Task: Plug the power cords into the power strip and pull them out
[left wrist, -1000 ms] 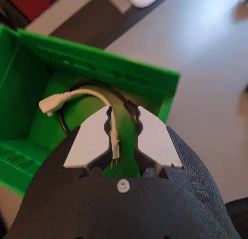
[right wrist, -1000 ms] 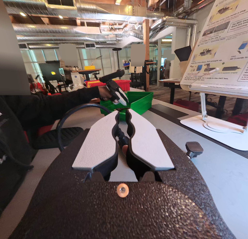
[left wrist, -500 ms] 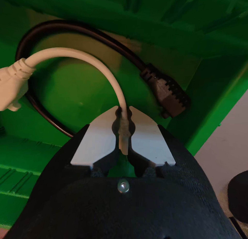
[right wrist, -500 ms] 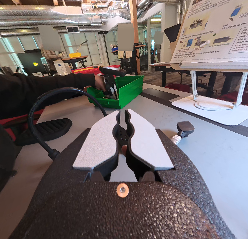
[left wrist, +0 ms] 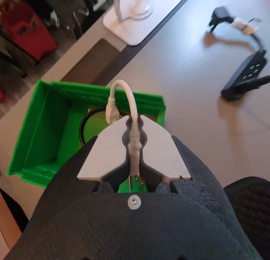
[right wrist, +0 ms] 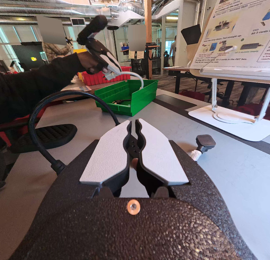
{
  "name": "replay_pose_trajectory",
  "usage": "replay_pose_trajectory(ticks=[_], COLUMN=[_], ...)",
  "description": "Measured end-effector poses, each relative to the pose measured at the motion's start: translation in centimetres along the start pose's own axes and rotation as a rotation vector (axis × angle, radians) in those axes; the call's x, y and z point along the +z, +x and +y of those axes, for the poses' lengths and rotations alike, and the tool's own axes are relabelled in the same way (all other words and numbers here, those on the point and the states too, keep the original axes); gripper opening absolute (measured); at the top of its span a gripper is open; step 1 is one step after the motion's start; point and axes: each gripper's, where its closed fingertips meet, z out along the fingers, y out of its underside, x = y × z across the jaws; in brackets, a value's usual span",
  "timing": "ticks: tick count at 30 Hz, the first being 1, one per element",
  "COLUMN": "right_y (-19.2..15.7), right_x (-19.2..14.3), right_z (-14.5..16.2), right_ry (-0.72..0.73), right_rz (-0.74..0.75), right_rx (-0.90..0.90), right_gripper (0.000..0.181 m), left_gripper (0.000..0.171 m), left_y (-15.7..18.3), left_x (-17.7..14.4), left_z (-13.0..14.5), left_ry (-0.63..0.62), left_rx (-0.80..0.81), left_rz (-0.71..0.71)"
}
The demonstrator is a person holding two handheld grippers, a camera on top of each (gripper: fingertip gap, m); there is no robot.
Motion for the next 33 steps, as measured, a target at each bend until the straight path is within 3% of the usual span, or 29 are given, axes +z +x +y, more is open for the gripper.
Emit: replay_pose_trajectory(ticks=[8,13,16,19,22,24,26,30,33], right_y=[-3.0,-6.1,-7.4,-7.0,-6.0,-6.1,-5.6,-5.1,-4.4], right_x=[2.9,6.5,8.7,9.8,9.3,8.4,8.1,7.7,7.8], right_z=[-2.6,-5.3,-7.0,-8.5,-9.9,-10.5,-10.0,-9.4,-8.8], right_ry=[-0.008,-0.03,-0.016,0.02,0.075,0.105,0.076,0.05,0.023], right_rz=[-0.107,-0.223,-0.233,-0.196,-0.176,-0.195,-0.167,-0.191,-0.161], right_rx=[-0.031,-0.055,-0.077,-0.08,-0.119,-0.178,-0.263,-0.26,-0.316], right_gripper=[0.009,0.027,0.044,0.057,0.046,0.026,0.028,0.025,0.025], left_gripper=[0.008,0.008,0.008,0.008,0.008,0.007,0.007,0.008,0.008], left_y=[6.7,14.3,19.1,22.9,25.2,25.9,26.2,26.3,26.1], left_x=[-3.7,-5.7,-6.2,-6.3,-5.5,-4.3,-3.8,-3.1,-2.4], left_z=[-9.7,-16.2,-18.7,-19.8,-19.8,-19.6,-19.6,-19.6,-19.5], left_ry=[0.291,0.522,0.639,0.72,0.753,0.75,0.765,0.784,0.807], left_rx=[0.19,0.195,0.184,0.153,0.104,0.075,0.04,0.019,0.044], left_rz=[0.056,0.355,0.572,0.769,0.912,0.954,1.004,1.052,1.001])
